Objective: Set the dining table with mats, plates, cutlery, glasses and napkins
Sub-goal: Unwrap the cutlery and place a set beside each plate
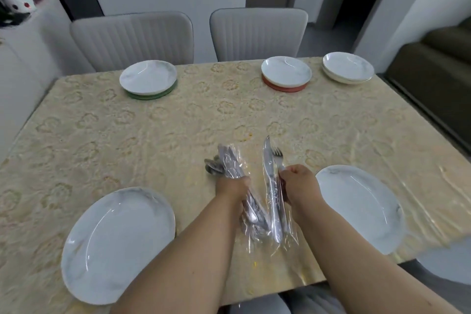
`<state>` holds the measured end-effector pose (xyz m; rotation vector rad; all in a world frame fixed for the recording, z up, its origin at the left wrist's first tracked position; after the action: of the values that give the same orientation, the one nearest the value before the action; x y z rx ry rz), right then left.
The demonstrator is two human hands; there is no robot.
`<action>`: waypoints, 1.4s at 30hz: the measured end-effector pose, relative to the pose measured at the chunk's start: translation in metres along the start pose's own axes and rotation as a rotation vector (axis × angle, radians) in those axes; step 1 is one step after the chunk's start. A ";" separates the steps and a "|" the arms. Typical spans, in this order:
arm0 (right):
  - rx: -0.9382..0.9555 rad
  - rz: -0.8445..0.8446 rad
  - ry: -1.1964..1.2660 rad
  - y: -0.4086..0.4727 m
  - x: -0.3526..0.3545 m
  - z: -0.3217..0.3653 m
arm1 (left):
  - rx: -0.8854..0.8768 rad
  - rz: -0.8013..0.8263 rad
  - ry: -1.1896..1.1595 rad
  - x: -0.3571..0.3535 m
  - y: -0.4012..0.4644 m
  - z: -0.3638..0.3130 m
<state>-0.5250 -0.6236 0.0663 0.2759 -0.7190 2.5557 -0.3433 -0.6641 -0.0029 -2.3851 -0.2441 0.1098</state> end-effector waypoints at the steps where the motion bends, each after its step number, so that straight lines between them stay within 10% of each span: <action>1: 0.000 0.003 0.013 0.003 0.000 -0.001 | 0.020 -0.040 -0.074 0.001 0.009 -0.008; 10: -0.029 0.036 -0.019 0.023 -0.019 -0.006 | 0.003 -0.243 0.234 0.027 0.063 -0.059; 23: 0.044 0.168 0.002 0.016 -0.061 0.022 | -0.274 -0.097 0.877 0.042 0.034 -0.081; 26: 0.078 0.215 0.025 0.003 -0.068 0.036 | -0.358 -0.033 0.546 0.049 -0.002 -0.086; 31: 0.094 0.354 0.070 -0.032 -0.088 0.054 | -0.006 0.460 -0.140 0.026 -0.071 -0.042; 42: 0.224 0.631 -0.263 -0.128 -0.104 0.023 | -0.143 0.084 -0.469 0.128 -0.095 -0.047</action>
<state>-0.3706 -0.5793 0.1103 0.5381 -0.6924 3.2521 -0.2245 -0.6006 0.0952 -2.4822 -0.3802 0.7165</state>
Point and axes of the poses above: each hand's wrist, its own y-axis towards the middle knuckle, its own x-axis out of the back of the hand, z = x × y, the point moved 10 cm from there along y, towards the middle knuckle, and after that the axes turned 6 degrees about -y, right-handed, at the moved point
